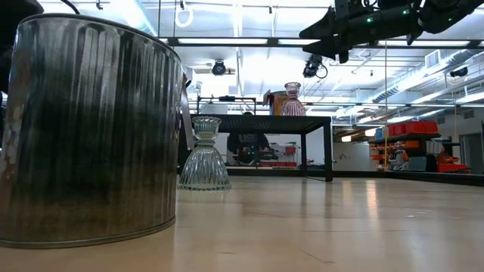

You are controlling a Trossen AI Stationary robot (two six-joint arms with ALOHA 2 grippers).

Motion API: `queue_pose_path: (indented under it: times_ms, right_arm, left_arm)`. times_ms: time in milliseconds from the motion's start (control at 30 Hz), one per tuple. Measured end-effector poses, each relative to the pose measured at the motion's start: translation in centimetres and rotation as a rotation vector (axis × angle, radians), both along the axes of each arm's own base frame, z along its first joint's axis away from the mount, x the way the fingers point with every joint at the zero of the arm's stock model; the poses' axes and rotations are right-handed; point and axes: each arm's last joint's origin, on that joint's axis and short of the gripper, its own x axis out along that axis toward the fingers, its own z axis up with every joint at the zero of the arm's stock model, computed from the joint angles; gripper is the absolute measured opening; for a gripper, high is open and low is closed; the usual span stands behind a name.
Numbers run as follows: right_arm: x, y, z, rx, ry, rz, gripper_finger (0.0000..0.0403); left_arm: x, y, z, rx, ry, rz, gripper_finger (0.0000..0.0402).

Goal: Pick & Place candle stick holders
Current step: Put the top silver scented candle on the shelf aligned with the other scented candles

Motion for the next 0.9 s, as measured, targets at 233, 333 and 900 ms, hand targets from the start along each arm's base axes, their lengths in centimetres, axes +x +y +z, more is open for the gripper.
queue_pose_path:
  times_ms: [233,333,900]
  right_arm:
    - [0.0,0.0,-0.1,0.003,0.005,0.000,0.0279]
    - [0.0,0.0,-0.1,0.003,0.005,0.000,0.0279]
    - [0.0,0.0,-0.1,0.016,0.009,0.000,0.0279]
  left_arm:
    - [0.5,-0.4,-0.4,-0.021,0.048,-0.046,0.0399]
    - [0.7,-0.5,-0.8,-0.025,0.090,-0.056,0.0399]
    - [2.5,-1.1,-1.6,0.073,0.130,-0.049,0.0399]
